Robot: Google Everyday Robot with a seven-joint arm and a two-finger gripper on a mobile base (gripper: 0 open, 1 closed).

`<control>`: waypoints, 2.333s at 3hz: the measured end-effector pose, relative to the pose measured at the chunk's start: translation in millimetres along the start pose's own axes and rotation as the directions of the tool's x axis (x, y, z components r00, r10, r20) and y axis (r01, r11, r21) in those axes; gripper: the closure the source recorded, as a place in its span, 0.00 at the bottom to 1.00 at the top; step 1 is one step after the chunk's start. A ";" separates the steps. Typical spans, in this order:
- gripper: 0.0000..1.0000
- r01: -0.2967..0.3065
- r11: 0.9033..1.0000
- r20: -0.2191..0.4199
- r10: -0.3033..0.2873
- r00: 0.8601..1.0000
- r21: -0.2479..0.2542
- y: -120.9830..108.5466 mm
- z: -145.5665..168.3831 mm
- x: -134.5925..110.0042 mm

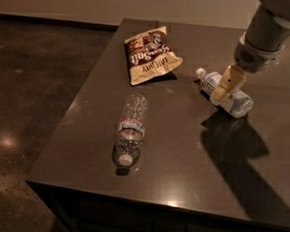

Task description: Pick blue plastic bottle

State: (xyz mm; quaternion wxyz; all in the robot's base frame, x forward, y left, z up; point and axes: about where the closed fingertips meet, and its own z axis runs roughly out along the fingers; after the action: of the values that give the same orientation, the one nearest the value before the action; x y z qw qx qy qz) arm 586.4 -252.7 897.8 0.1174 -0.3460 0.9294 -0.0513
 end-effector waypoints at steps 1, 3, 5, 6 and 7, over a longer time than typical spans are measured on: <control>0.00 -0.034 0.999 -0.026 0.034 0.999 0.007 -1.0 15.0 1.2; 0.38 -0.056 0.998 -0.053 0.056 0.997 0.005 -1.2 30.5 3.3; 0.86 -0.024 1.000 -0.033 0.024 0.999 -0.006 7.2 23.5 -5.0; 1.00 0.010 1.000 0.005 -0.010 1.000 -0.009 17.0 6.9 -14.7; 1.00 0.052 0.999 0.042 -0.052 0.998 -0.007 28.2 -12.9 -24.6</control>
Offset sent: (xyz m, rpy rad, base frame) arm 0.0042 -0.0057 -0.0322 -0.0275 0.0444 -0.0802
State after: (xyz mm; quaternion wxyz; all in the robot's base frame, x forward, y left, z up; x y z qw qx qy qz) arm 583.3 -215.1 909.8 0.1341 -0.3715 0.9177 -0.0435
